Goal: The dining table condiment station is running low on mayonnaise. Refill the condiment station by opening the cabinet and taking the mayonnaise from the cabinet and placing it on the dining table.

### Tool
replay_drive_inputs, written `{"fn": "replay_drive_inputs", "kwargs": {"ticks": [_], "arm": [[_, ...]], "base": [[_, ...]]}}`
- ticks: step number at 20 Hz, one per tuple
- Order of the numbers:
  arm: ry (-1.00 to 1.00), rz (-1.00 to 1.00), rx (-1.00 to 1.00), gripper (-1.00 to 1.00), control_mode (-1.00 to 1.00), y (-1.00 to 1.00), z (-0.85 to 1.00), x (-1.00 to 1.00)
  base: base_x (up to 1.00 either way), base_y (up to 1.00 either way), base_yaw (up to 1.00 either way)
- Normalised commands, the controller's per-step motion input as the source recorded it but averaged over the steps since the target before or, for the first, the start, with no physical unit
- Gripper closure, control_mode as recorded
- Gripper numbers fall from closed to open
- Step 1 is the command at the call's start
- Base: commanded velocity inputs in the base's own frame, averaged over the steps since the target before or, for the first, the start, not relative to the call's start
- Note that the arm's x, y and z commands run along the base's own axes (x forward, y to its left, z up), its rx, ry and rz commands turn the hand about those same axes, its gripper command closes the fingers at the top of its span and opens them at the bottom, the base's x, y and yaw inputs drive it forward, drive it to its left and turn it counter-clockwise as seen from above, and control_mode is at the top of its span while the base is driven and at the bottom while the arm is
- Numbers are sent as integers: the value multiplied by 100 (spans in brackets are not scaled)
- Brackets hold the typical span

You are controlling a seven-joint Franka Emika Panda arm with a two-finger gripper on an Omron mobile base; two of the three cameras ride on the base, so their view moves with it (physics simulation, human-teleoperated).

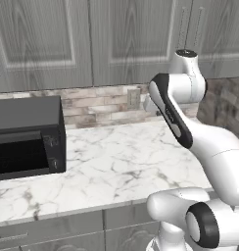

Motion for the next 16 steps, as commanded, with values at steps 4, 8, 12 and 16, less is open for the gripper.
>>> {"fn": "replay_drive_inputs", "kwargs": {"ticks": [4, 8, 12, 16], "arm": [[-14, 0, 0, -100, -100, -1, 0, -20], [-42, -5, -1, -100, -100, -14, 27, -68], [-55, -4, -5, -100, -100, -33, 67, -74], [-55, 0, -1, -100, -100, -55, 86, -24]], "base": [[0, 0, 0], [0, 0, 0], [0, 0, 0], [0, 0, 0]]}}
